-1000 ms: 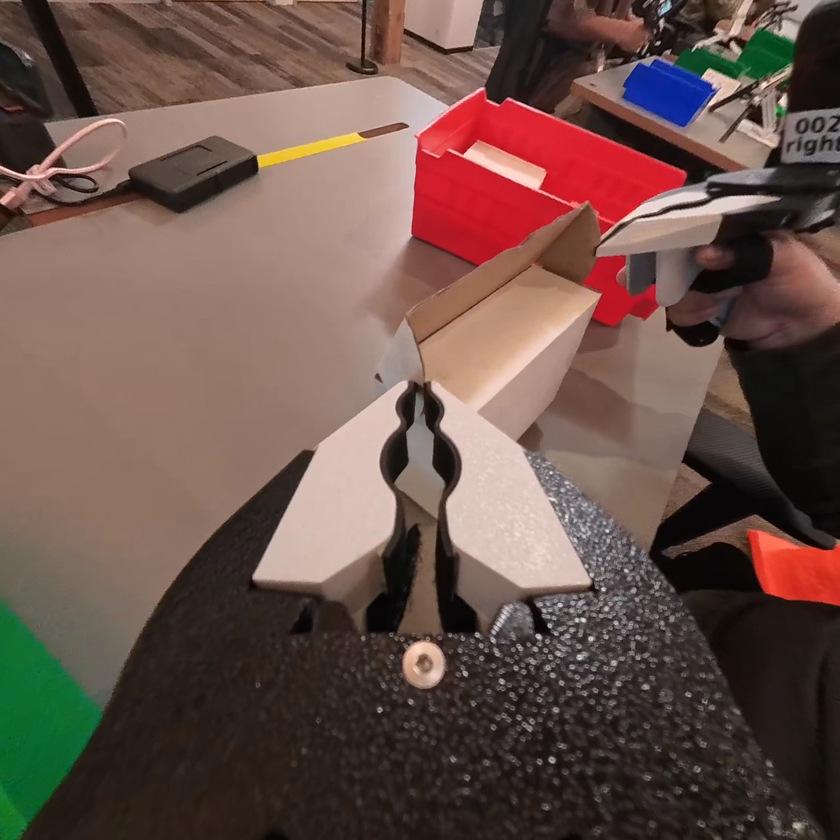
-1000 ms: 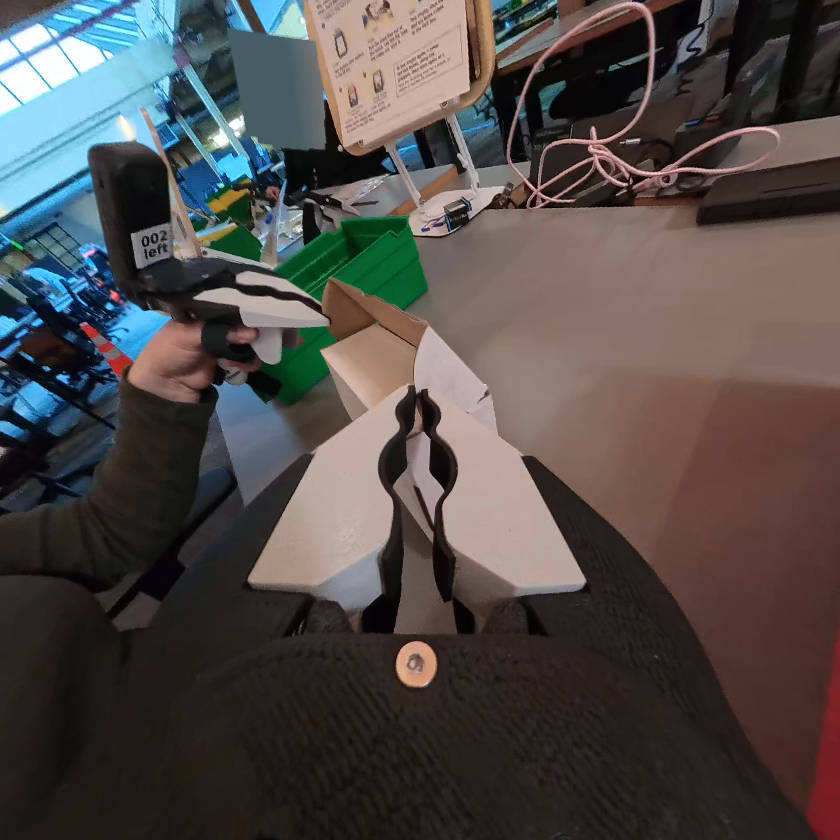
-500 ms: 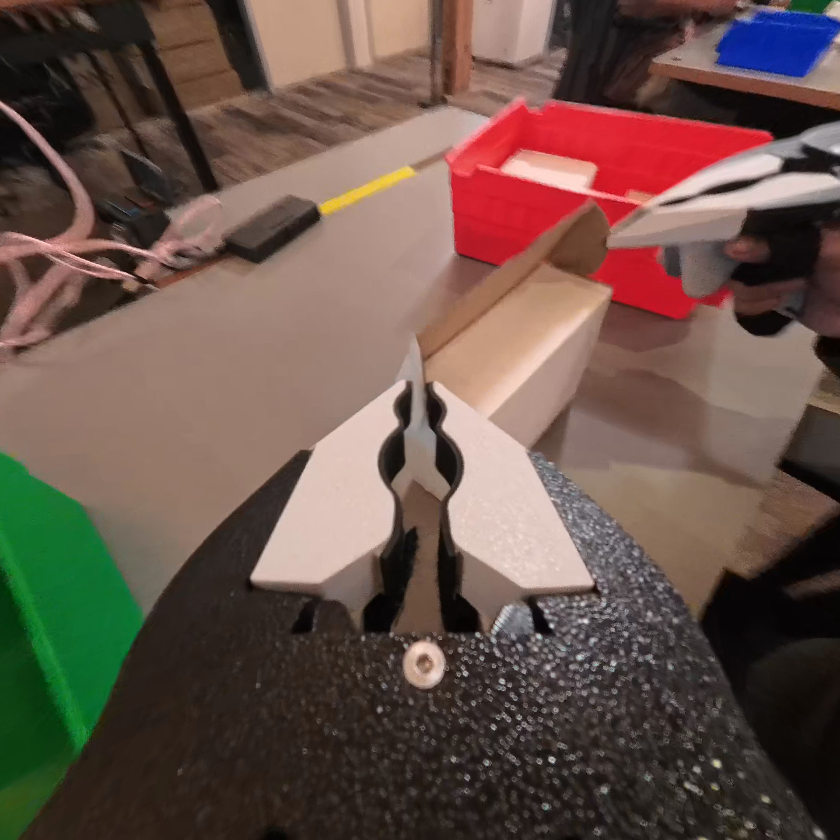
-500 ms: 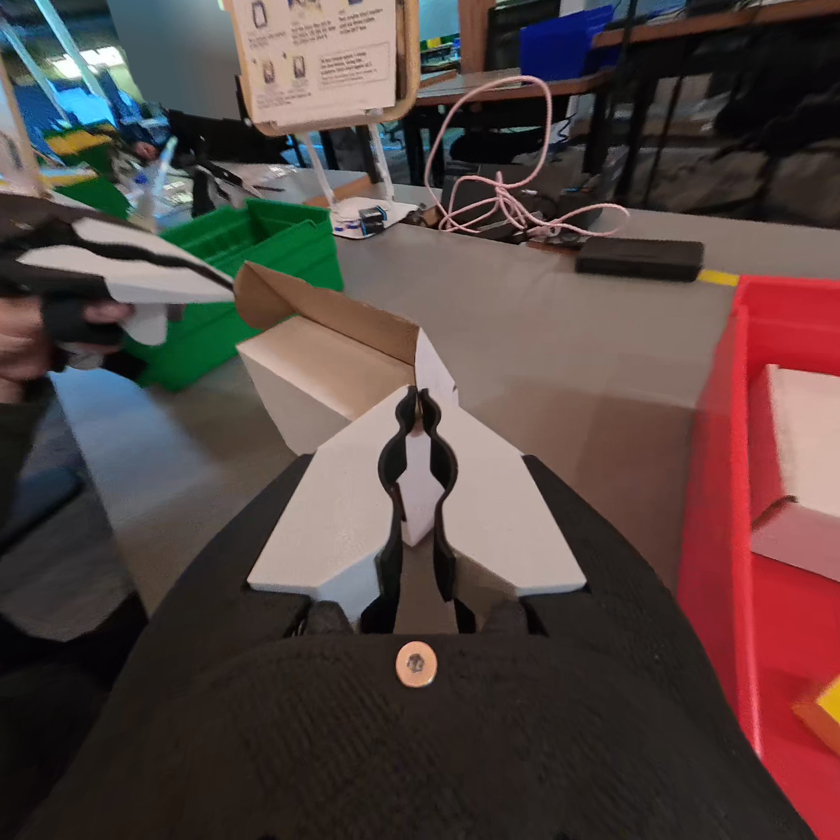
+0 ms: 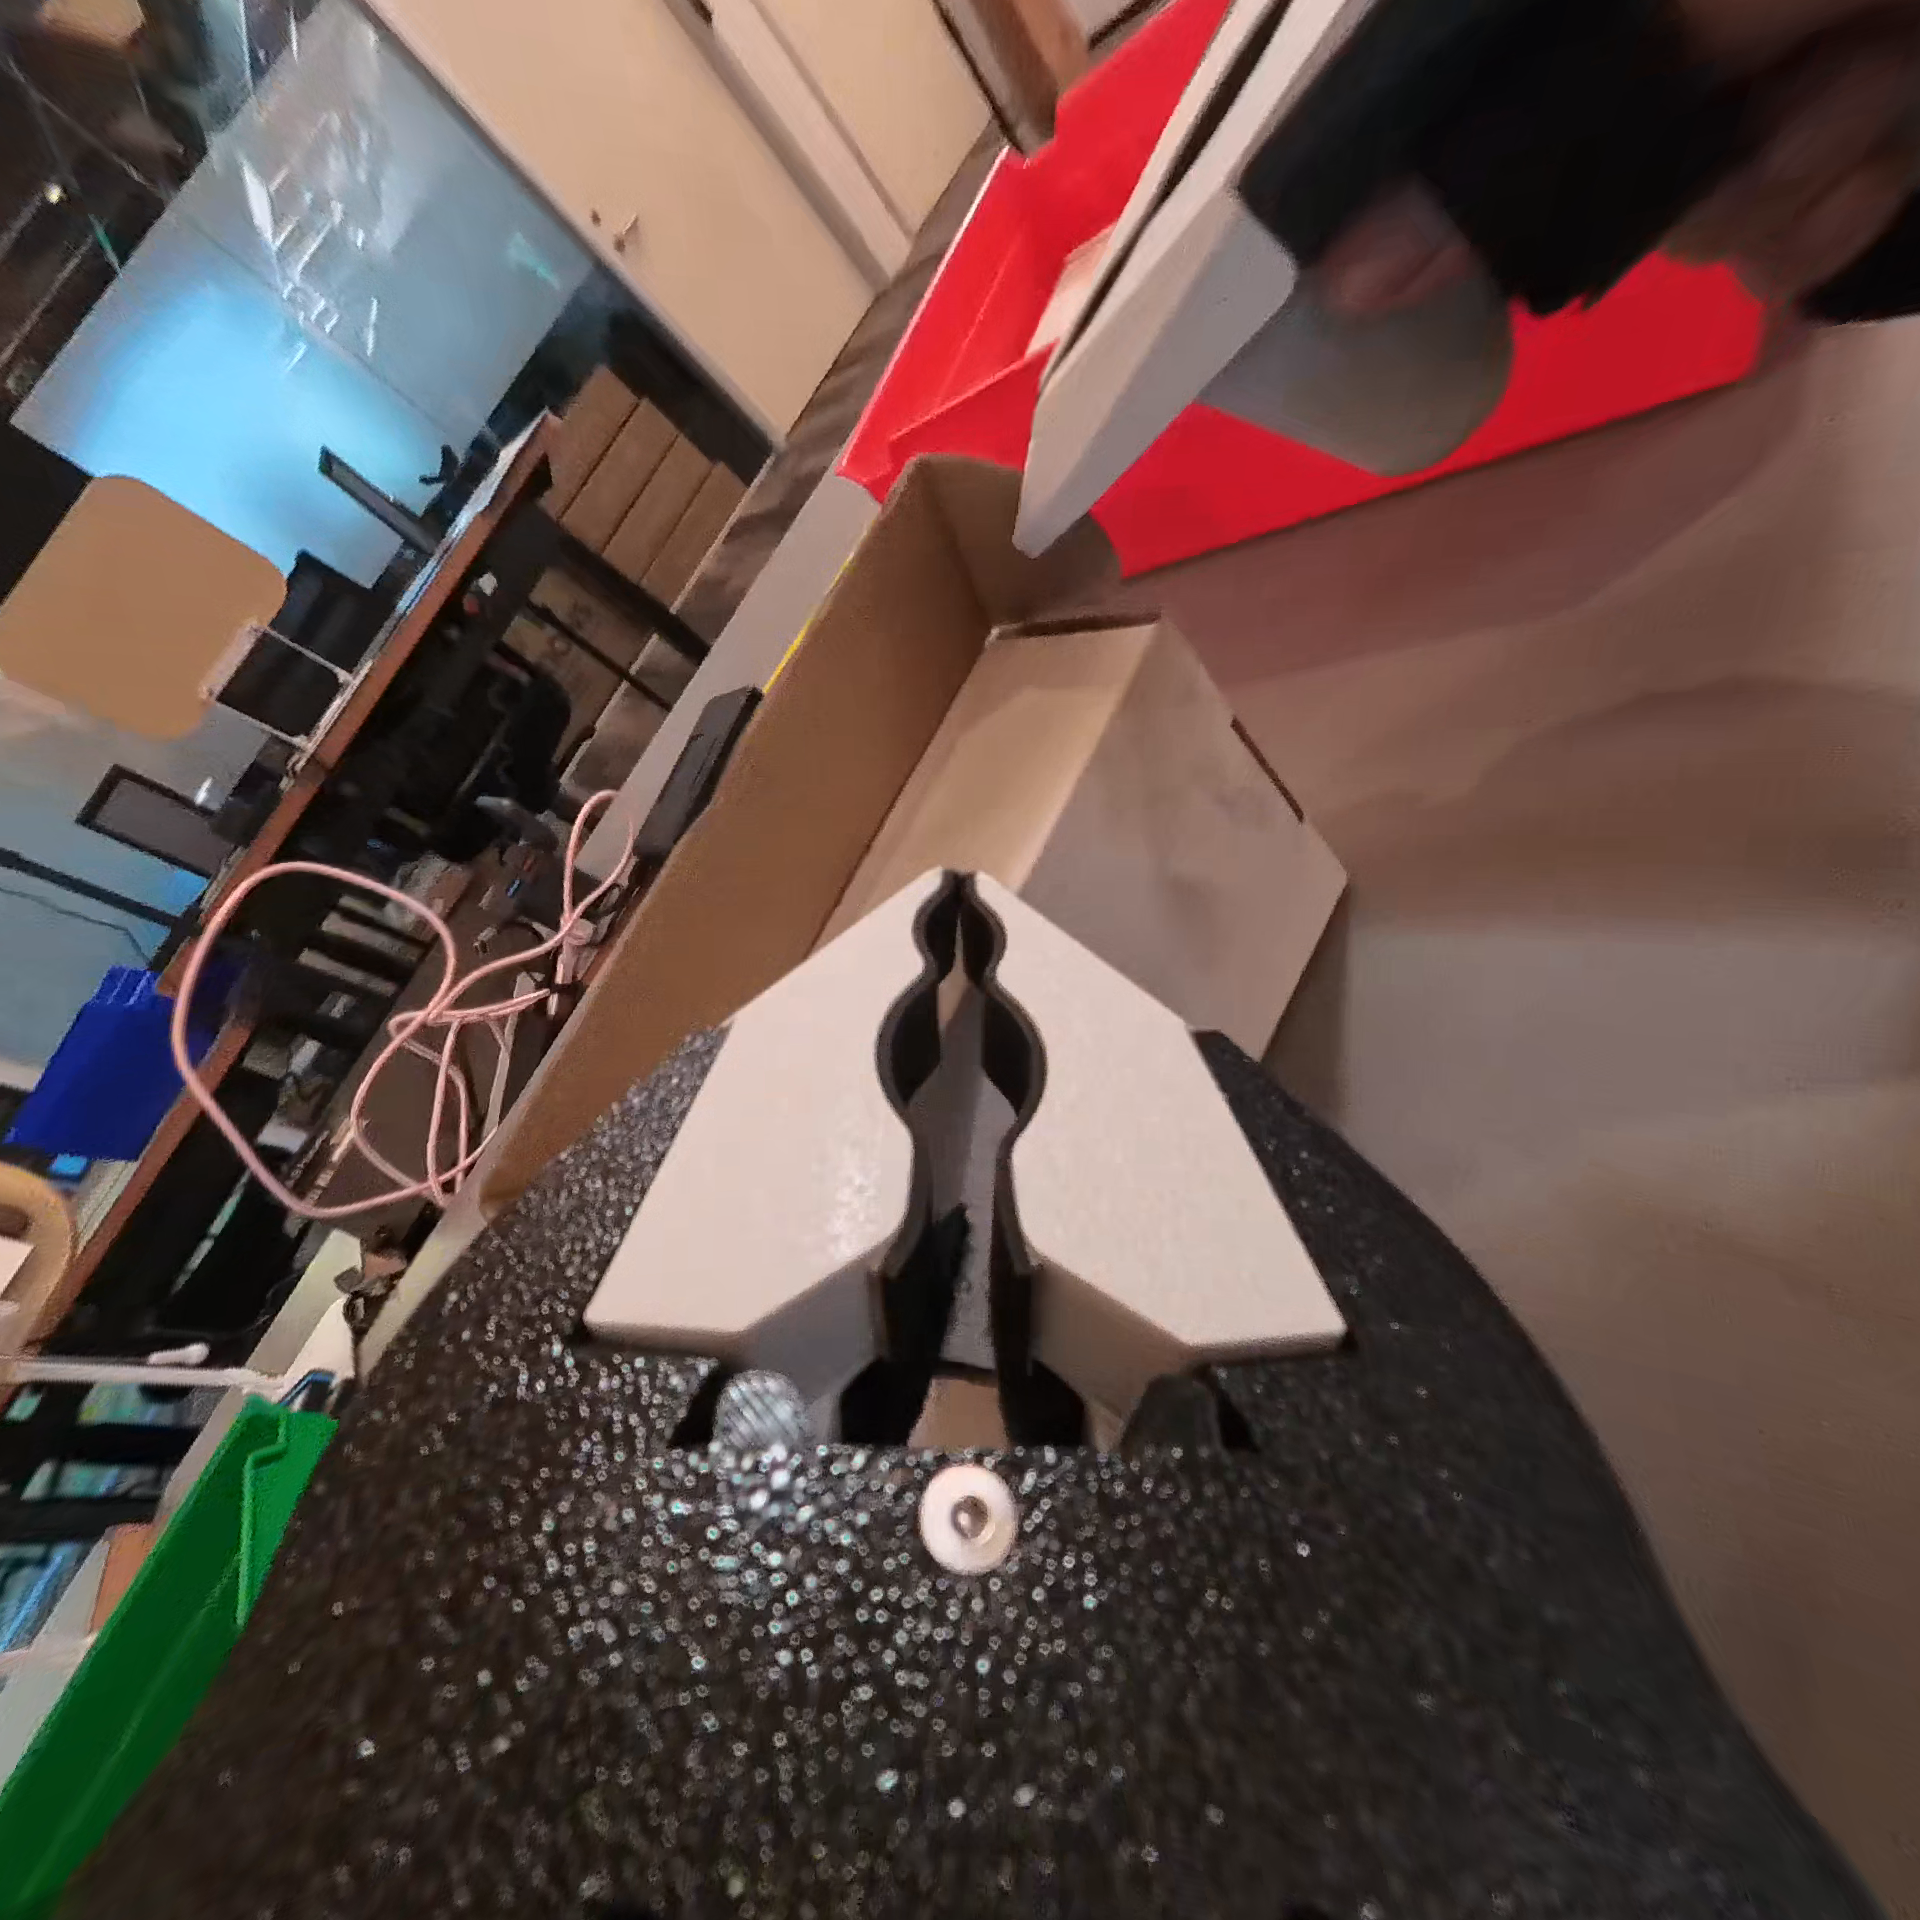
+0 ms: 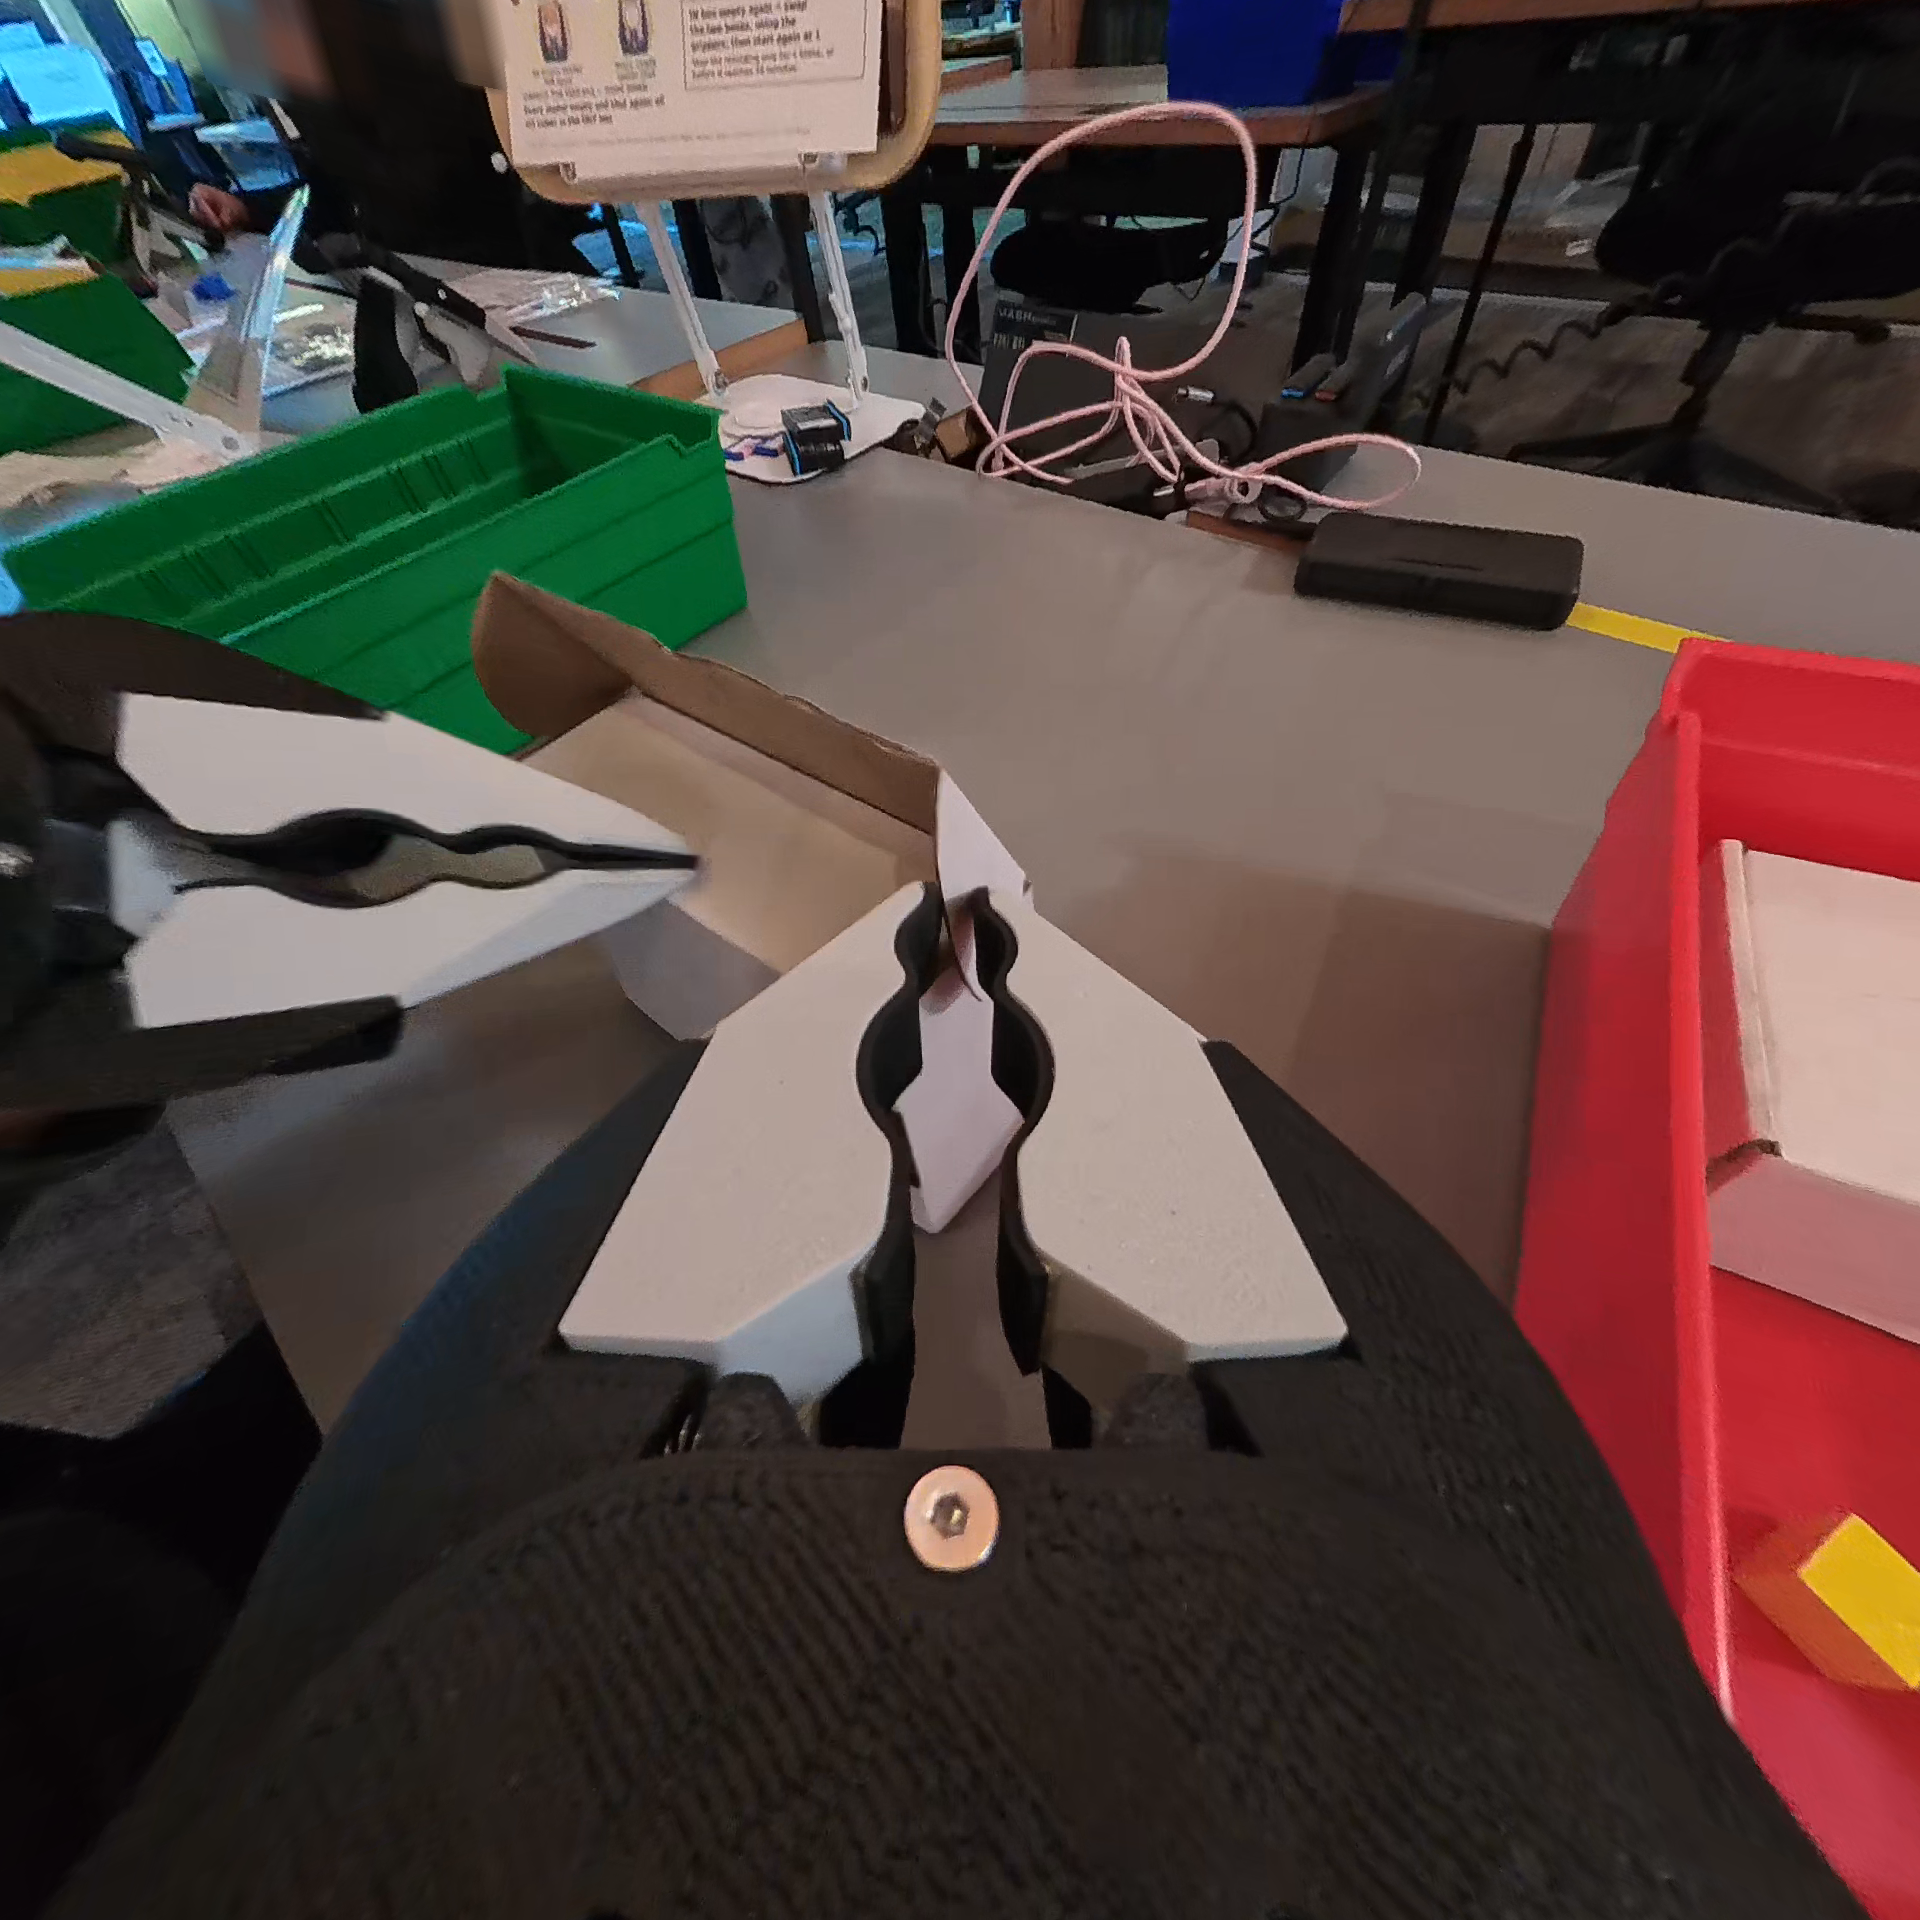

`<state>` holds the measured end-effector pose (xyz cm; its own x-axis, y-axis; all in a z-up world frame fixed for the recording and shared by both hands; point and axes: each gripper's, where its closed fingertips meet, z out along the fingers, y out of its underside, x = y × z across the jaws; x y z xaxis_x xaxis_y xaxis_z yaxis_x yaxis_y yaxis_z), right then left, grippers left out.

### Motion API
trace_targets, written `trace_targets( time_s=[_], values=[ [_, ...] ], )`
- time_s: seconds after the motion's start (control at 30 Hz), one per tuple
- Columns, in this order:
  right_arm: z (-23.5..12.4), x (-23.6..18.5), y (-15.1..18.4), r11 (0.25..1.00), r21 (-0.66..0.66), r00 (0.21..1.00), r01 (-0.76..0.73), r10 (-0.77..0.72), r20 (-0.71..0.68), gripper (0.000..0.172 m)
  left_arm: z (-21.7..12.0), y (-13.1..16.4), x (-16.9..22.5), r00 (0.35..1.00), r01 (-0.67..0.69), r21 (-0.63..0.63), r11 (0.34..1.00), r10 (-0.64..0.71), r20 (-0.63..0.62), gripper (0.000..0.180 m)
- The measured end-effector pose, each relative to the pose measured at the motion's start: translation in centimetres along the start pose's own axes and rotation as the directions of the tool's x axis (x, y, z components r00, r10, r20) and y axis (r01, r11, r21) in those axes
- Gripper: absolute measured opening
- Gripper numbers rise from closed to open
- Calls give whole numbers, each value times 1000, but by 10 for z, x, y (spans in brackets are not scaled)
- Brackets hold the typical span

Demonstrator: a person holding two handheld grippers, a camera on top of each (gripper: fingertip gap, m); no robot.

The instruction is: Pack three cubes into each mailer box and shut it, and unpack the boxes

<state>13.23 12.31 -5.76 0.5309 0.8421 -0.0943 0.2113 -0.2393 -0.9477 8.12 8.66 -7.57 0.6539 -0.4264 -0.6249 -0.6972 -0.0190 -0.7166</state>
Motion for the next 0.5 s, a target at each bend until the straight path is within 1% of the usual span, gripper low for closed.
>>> trace_targets(
  time_s=[0.07,0.23,0.37,0.5],
  values=[
    [1,1,-2,1000,0,1000,-20,20,-2,3,7,-1,-1,1000,25,-18,1000,-25,-17,0],
    [4,3,-4,998,-7,998,-65,65,11,3,15,-1,-2,982,153,-71,986,-159,-100,0],
    [6,3,-9,990,-3,989,-140,140,49,3,16,0,-2,981,149,-101,984,-160,-112,0],
    [8,3,-13,963,1,953,-269,266,142,3,16,0,-1,981,139,-118,983,-153,-118,0]
  ],
)
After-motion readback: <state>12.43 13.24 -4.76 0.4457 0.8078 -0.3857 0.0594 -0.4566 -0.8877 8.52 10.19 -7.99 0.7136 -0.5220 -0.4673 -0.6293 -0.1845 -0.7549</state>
